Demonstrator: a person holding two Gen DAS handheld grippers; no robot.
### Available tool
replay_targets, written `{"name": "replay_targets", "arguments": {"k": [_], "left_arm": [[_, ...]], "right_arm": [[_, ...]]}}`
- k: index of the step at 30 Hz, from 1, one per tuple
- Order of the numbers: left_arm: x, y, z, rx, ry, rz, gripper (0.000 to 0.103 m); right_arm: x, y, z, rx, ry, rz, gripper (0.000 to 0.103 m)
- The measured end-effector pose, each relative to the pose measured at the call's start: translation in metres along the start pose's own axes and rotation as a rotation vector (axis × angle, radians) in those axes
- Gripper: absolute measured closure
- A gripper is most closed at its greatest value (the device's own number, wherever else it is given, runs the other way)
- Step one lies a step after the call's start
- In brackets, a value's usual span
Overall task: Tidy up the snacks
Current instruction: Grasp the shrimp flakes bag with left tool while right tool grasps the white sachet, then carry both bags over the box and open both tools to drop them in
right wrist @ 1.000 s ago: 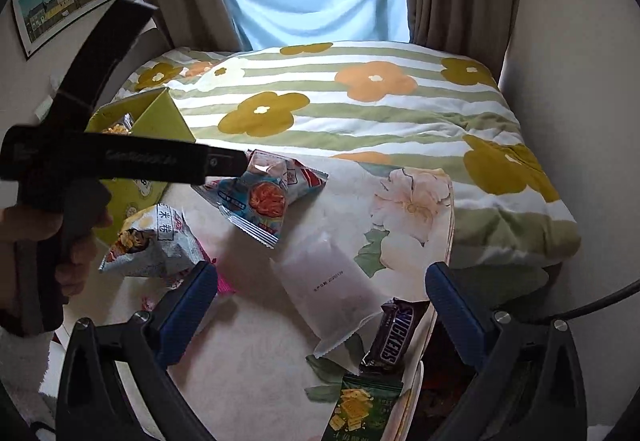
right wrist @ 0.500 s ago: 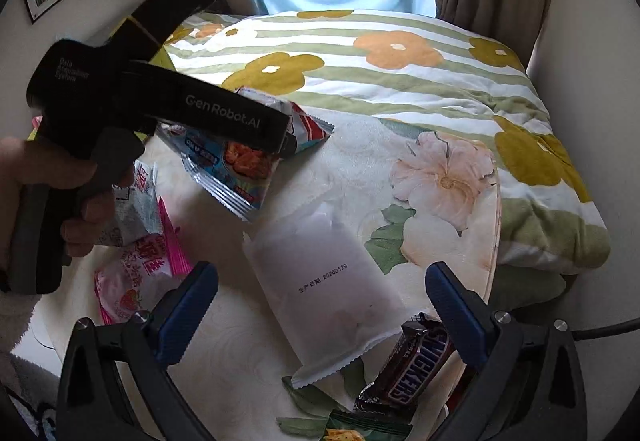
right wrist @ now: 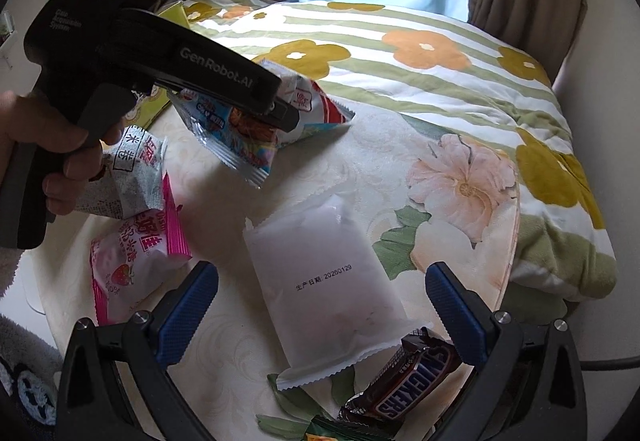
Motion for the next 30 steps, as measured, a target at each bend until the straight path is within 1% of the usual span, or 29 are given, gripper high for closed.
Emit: {"name": "replay_targets", "arguments": {"k": [1,4,10,13,14,15,18,23,27,30], "left_arm": [[0.001,0.000,0.003,-0.008,0.001,0.004,0.039],[0.003,0.001,0.014,-0.027,-0.004,0.004,0.039],[0.009,0.007,0.033,-0.054,-0.005,0.021,0.039],[0.010,0.012,0.038,-0.061,-0.008,0.022,0.039],[0.011,0.014,0.039,-0.062,-0.009,0.024,0.039],[0.011,0.015,0.041,-0.065,-0.008,0.027,0.039],[0.012,0.020,0.047,-0.074,-0.009,0.031,0.039],[0.013,0.027,0.063,-0.098,-0.014,0.043,0.039],[0.015,0.034,0.085,-0.135,-0.020,0.057,0.039],[0.018,0.039,0.109,-0.177,-0.029,0.069,0.039]], "right_arm": [[0.001,-0.001,-0.002,0.014,-0.010,0.014,0.000],[0.008,-0.001,-0.007,0.033,0.000,0.063,0.000],[0.012,0.002,-0.017,0.052,0.039,0.111,0.001],[0.009,0.005,-0.025,0.085,0.057,0.121,0.018],[0.009,0.006,-0.028,0.098,0.067,0.128,0.027],[0.008,0.007,-0.029,0.098,0.084,0.138,0.031],[0.008,0.008,-0.026,0.090,0.085,0.141,0.037],[0.010,0.007,-0.019,0.082,0.079,0.109,0.039],[0.014,0.001,-0.005,0.045,0.071,0.065,0.039],[0.020,-0.010,0.012,0.008,0.066,0.040,0.039]]}}
Point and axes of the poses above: each gripper's, at about its wrist camera, not at the fingertips, and z roughly against the way its jaws point, x to its left, y to its underside, the point moved 3 cm from there along -z, roughly the way its jaws point, and after that the axes turned 1 degree about -z, right-handed, at the moved point
